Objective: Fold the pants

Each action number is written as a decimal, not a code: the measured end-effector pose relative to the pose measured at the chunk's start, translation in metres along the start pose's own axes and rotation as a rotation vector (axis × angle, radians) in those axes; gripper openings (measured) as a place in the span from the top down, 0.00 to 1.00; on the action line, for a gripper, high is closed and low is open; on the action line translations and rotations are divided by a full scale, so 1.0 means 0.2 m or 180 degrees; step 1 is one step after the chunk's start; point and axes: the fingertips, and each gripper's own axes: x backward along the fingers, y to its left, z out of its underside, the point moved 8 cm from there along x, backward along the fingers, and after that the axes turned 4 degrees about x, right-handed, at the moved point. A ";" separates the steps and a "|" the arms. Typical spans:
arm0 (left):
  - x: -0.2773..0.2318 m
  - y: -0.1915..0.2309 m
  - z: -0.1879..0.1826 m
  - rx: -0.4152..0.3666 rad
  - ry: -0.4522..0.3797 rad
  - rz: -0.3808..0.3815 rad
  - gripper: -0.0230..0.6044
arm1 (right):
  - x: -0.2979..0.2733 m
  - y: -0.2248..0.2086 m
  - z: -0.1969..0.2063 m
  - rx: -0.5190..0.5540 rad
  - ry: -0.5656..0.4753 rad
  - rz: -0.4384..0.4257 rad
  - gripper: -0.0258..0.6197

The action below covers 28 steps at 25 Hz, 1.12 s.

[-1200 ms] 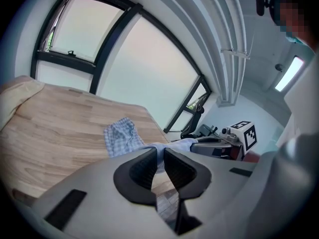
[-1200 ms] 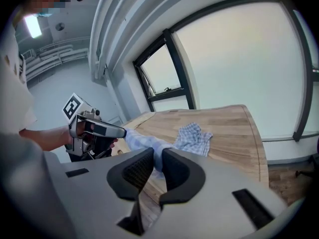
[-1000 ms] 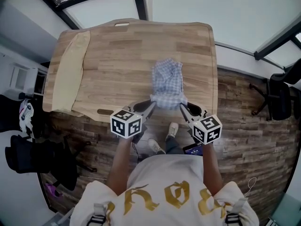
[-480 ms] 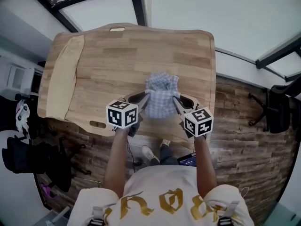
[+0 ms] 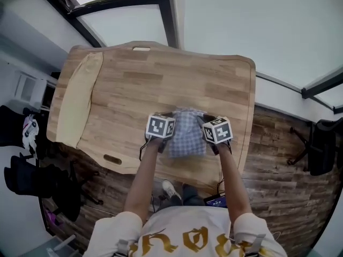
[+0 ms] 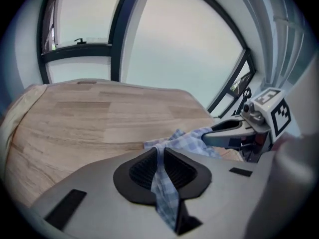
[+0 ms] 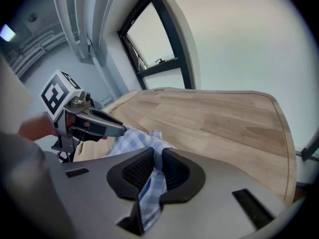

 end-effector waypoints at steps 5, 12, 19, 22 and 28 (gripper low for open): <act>-0.23 0.04 0.02 -0.0198 0.0254 -0.0245 0.85 | -0.19 -0.12 0.05 -0.0235 0.0308 0.0002 0.87; -0.34 0.06 -0.05 -0.0190 0.0330 -0.0320 0.85 | -0.28 -0.16 -0.03 -0.0074 0.0809 -0.0100 0.87; -0.34 0.07 -0.02 0.0134 0.0029 -0.0340 0.85 | -0.28 -0.17 -0.01 -0.0270 0.0579 -0.0112 0.88; -0.34 0.09 -0.01 0.0371 -0.0062 -0.0284 0.85 | -0.29 -0.17 -0.01 -0.0314 0.0442 -0.0046 0.88; -0.20 0.14 0.00 0.0767 0.0069 -0.0122 0.84 | -0.19 -0.11 -0.01 0.0065 0.0395 0.0019 0.87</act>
